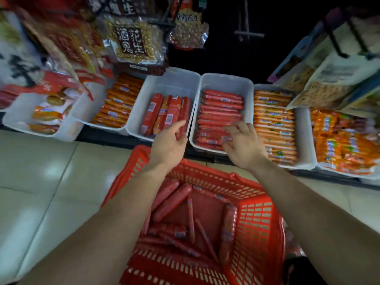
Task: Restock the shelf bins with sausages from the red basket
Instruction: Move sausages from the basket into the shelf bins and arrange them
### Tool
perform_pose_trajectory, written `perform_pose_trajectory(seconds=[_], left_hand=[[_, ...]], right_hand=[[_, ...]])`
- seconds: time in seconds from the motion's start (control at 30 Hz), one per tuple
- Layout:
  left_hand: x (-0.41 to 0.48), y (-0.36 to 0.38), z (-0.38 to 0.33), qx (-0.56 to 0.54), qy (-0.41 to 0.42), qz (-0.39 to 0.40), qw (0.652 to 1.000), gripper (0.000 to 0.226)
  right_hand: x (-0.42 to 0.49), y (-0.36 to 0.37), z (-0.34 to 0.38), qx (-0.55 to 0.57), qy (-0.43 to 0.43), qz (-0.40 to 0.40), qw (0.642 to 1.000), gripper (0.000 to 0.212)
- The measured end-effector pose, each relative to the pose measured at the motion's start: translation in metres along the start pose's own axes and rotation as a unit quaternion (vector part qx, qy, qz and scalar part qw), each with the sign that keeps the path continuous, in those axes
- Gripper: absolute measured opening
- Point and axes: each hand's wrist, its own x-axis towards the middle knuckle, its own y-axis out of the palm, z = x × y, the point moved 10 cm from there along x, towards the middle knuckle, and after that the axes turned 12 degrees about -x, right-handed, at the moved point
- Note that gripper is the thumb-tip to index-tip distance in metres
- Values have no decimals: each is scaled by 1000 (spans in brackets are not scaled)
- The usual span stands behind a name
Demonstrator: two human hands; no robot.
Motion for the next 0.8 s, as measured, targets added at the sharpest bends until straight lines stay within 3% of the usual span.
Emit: perform_pose_trajectory(seconds=[0.13, 0.2, 0.3, 0.43, 0.6, 0.8], left_hand=[[-66, -23, 18, 27, 6, -95, 995, 33], [-94, -20, 38, 45, -14, -85, 995, 29], [-124, -1, 87, 79, -90, -12, 993, 22], [-153, 14, 156, 156, -165, 60, 972, 27], [-167, 49, 202, 202, -219, 154, 942, 36], [-170, 81, 235, 241, -224, 246, 912, 42]], right_hand=[[-73, -28, 24, 78, -23, -129, 988, 27], [-108, -15, 39, 82, -44, -133, 987, 23], [-143, 56, 51, 89, -46, 31, 994, 32], [-189, 152, 55, 99, 1, 263, 960, 43], [-206, 214, 60, 102, 66, 323, 938, 42], [-209, 261, 81, 7, 54, 349, 935, 43]])
